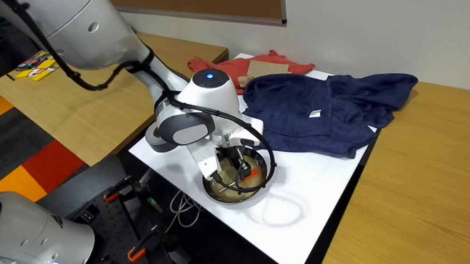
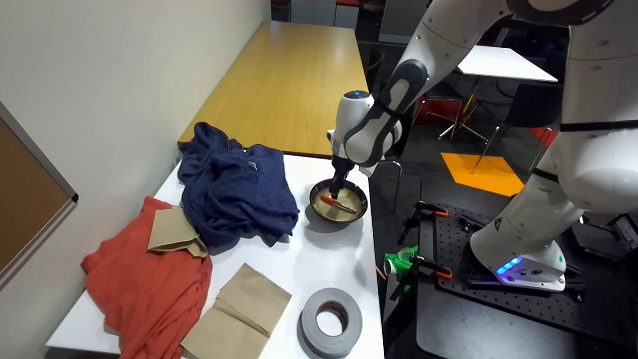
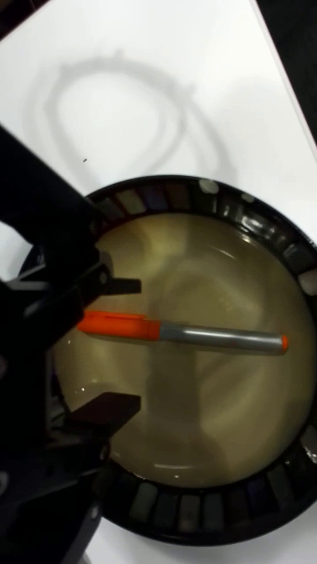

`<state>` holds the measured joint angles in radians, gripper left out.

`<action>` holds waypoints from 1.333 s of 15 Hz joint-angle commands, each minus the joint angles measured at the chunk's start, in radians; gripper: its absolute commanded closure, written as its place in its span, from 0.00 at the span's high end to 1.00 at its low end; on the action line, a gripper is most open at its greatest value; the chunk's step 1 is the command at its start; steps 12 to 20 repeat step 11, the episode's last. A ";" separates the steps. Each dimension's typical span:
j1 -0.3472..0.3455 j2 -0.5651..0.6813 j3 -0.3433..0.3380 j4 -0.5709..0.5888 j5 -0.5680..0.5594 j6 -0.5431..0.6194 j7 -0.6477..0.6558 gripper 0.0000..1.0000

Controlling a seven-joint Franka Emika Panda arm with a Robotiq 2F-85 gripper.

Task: Put the pen inside the bowl

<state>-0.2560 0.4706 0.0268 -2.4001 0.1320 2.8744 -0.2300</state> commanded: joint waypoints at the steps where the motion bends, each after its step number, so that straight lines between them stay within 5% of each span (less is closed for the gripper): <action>1: -0.013 0.002 0.008 0.008 -0.004 0.019 0.000 0.91; 3: -0.014 0.000 0.009 0.011 -0.004 0.019 -0.001 1.00; 20: -0.005 0.003 0.004 0.010 -0.009 -0.001 0.007 1.00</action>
